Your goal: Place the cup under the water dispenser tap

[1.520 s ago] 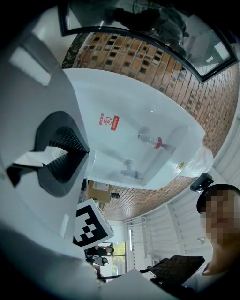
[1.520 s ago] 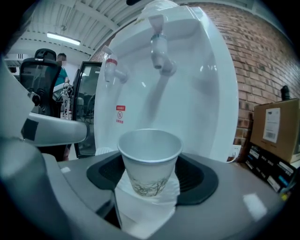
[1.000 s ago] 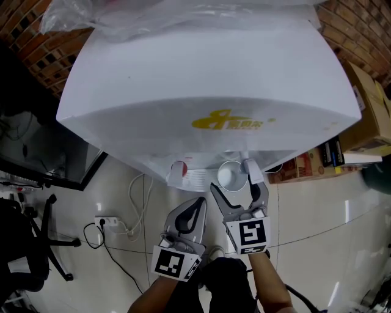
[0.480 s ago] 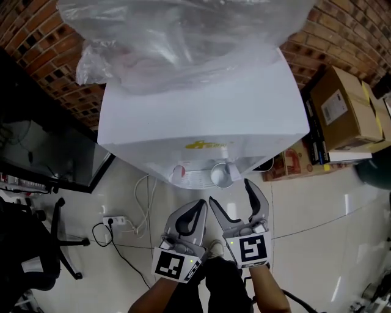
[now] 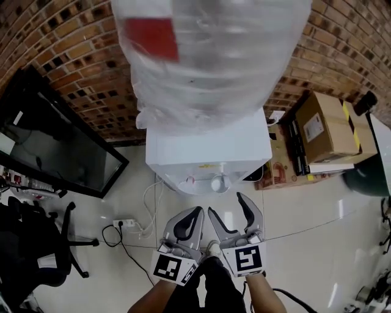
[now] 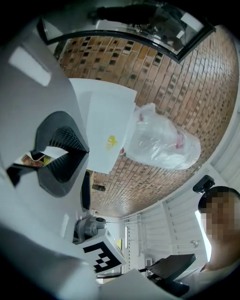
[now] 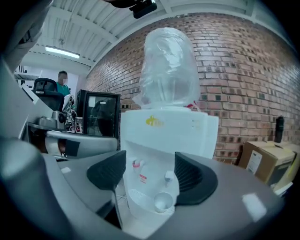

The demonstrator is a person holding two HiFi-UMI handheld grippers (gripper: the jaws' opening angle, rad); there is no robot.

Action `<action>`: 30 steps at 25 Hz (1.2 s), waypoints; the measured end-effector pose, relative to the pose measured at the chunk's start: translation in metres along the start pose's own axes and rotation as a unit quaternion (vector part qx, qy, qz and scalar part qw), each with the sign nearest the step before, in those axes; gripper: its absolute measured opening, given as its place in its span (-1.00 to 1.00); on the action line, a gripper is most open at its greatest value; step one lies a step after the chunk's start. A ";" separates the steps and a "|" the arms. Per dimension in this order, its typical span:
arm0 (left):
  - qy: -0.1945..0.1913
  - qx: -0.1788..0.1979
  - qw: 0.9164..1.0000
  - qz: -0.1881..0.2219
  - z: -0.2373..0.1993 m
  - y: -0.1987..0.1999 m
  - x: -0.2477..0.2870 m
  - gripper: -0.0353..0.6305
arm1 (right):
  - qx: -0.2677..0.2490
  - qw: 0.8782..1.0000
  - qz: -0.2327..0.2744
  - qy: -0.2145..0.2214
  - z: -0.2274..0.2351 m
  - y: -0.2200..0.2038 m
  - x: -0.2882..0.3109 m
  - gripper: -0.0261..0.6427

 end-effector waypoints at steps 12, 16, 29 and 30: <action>-0.016 0.001 1.000 0.019 0.045 0.120 -0.056 -0.92 | -0.016 0.999 0.029 0.008 -0.018 0.148 -0.042 -0.18; -0.024 -0.001 0.999 0.025 0.058 0.136 -0.071 -0.92 | -0.021 0.999 0.047 0.001 -0.025 0.174 -0.060 -0.34; -0.032 0.016 0.998 0.053 0.131 0.151 -0.121 -0.92 | -0.032 0.996 0.085 0.012 -0.045 0.208 -0.151 -0.60; -0.030 0.018 0.998 0.057 0.137 0.151 -0.127 -0.92 | -0.032 0.996 0.088 0.013 -0.046 0.208 -0.160 -0.60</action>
Point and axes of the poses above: the fingertips, and each gripper's own axes: x forward along the fingers, z to its right, y out of its top, the point moved 3 cm from there along -x, backward along the fingers, and after that the axes turned 11 degrees about -x, right-handed, at the moved point
